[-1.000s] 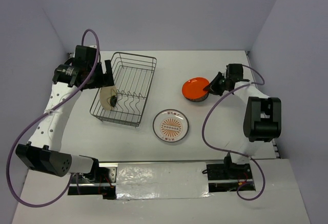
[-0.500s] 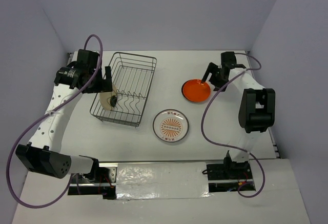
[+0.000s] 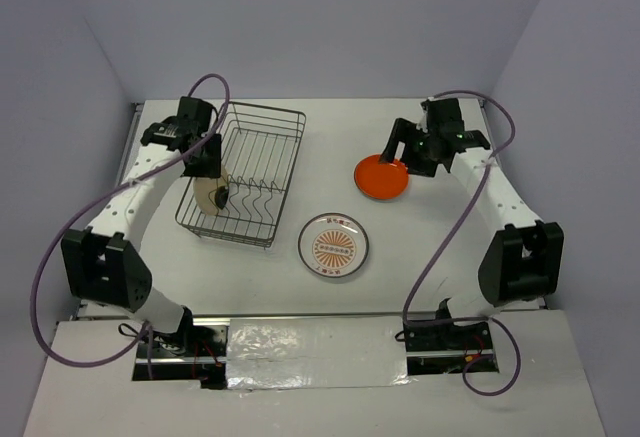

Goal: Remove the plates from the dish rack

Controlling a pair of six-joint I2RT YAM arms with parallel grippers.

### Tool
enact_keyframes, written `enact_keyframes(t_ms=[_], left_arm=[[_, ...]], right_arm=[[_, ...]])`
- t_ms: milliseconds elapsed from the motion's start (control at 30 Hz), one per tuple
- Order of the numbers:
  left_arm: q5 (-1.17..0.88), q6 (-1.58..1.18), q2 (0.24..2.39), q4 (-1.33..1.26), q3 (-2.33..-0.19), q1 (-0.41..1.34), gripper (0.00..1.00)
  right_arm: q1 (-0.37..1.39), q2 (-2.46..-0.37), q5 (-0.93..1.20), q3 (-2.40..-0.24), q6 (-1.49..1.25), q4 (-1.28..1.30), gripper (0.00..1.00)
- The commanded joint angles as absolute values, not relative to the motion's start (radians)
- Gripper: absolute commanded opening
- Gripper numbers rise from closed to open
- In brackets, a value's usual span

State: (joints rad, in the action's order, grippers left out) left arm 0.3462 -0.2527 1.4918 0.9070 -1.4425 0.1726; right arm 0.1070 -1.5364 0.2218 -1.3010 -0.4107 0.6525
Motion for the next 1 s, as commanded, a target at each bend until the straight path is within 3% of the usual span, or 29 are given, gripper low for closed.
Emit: enact_keyframes(t_ms=[0,267,367,467,733,967], left_arm=[[0.397,-0.209,1.551,0.821,-1.465,0.160,0.77],[0.422,-0.203,1.641,0.772,-1.448,0.156,0.54],[0.423,-0.203,1.634,0.772,-1.437,0.156,0.37],[0.448,-0.181,1.615,0.765,-1.421,0.156,0.29],[0.466,-0.166,1.623,0.749,-1.387,0.156,0.26],[0.526,-0.164,1.611,0.776,-1.425,0.156,0.11]], right_arm=[[0.173,-1.473,0.272,-1.287,-0.354,0.680,0.90],[0.259,-1.405,0.288,-1.270,-0.350,0.689,0.90],[0.262,-1.381,0.279,-1.269,-0.348,0.692,0.90],[0.262,-1.368,0.275,-1.264,-0.350,0.698,0.90],[0.262,-1.338,0.301,-1.252,-0.361,0.695,0.90],[0.262,-1.312,0.296,-1.247,-0.367,0.703,0.90]])
